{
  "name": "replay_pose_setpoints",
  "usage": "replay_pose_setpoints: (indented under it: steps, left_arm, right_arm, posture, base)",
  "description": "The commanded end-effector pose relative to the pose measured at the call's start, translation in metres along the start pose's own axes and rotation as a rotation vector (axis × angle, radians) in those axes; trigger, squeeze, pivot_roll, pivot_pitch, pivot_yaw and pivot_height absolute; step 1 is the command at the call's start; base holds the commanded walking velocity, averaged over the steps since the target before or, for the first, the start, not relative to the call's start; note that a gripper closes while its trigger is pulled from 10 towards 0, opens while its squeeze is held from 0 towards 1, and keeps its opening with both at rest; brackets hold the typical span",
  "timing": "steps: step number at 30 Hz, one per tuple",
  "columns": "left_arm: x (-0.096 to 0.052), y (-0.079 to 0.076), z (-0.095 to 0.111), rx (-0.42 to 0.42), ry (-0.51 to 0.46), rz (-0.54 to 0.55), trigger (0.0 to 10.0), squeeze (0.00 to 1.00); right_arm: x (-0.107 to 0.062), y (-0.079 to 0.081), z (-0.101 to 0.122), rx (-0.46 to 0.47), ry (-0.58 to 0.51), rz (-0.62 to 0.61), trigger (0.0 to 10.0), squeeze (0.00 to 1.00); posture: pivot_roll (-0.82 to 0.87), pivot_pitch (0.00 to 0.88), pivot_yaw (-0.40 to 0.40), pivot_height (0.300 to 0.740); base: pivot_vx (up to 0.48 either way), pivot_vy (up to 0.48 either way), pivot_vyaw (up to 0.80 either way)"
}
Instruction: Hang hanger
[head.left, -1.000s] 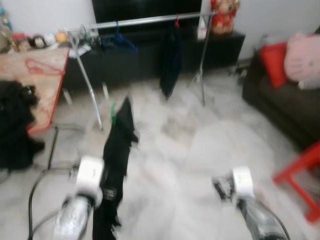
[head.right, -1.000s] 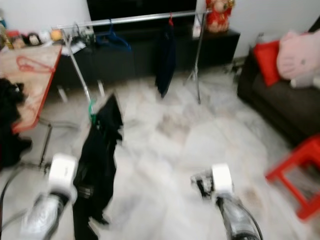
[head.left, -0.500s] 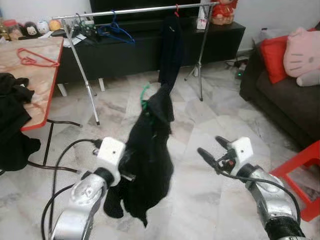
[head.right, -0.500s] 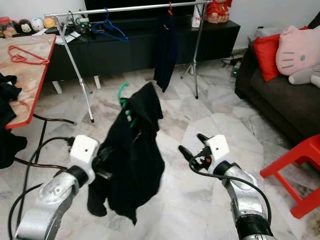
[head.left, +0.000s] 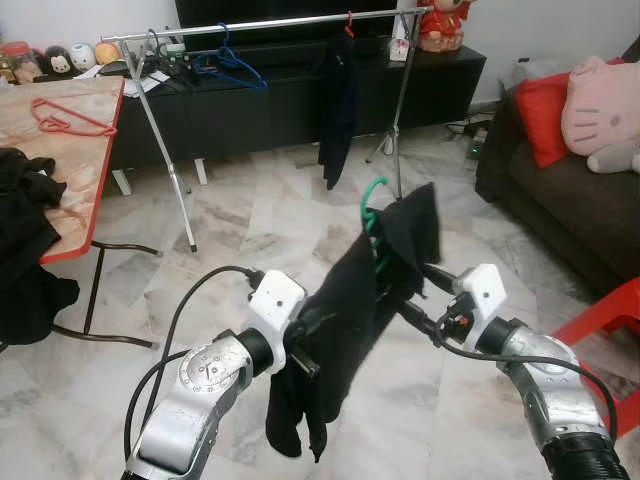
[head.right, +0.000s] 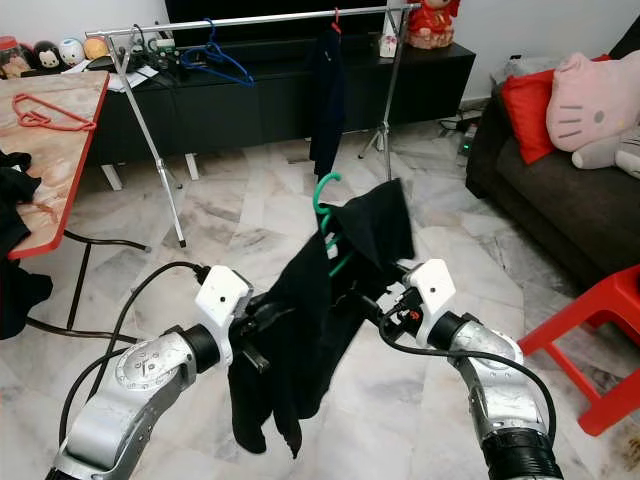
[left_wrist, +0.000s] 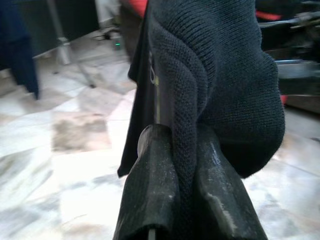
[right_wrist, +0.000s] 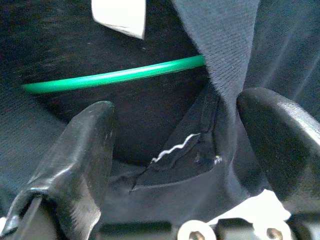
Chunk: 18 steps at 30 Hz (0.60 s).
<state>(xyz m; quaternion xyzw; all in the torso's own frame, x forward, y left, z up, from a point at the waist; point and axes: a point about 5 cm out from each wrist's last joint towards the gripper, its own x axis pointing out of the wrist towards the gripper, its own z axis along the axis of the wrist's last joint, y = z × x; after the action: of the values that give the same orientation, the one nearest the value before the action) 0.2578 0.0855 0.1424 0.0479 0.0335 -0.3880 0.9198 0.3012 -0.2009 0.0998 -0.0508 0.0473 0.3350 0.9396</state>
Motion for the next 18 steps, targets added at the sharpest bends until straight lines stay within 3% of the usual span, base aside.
replay_pose_setpoints:
  steps: [1, 12, 18]
  left_arm:
    - [0.002, -0.005, 0.015, 0.016, -0.052, -0.049, 10.0, 0.00]
    - [0.000, -0.010, 0.011, 0.011, -0.034, -0.098, 10.0, 0.00]
    - [-0.001, -0.012, 0.011, 0.017, -0.030, -0.110, 10.0, 0.00]
  right_arm:
    - [-0.002, -0.002, 0.003, -0.013, 0.000, -0.029, 10.0, 0.00]
    - [-0.006, -0.017, -0.008, -0.022, 0.054, -0.208, 10.0, 0.00]
    - [-0.006, -0.020, -0.015, -0.025, 0.092, -0.238, 10.0, 0.00]
  posture:
    - [-0.02, 0.000, -0.047, 0.740]
    - [-0.02, 0.000, -0.046, 0.740]
    - [-0.01, 0.000, -0.049, 0.740]
  base:
    - [0.000, 0.000, 0.00]
    - [0.000, 0.000, 0.00]
    - [0.000, 0.000, 0.00]
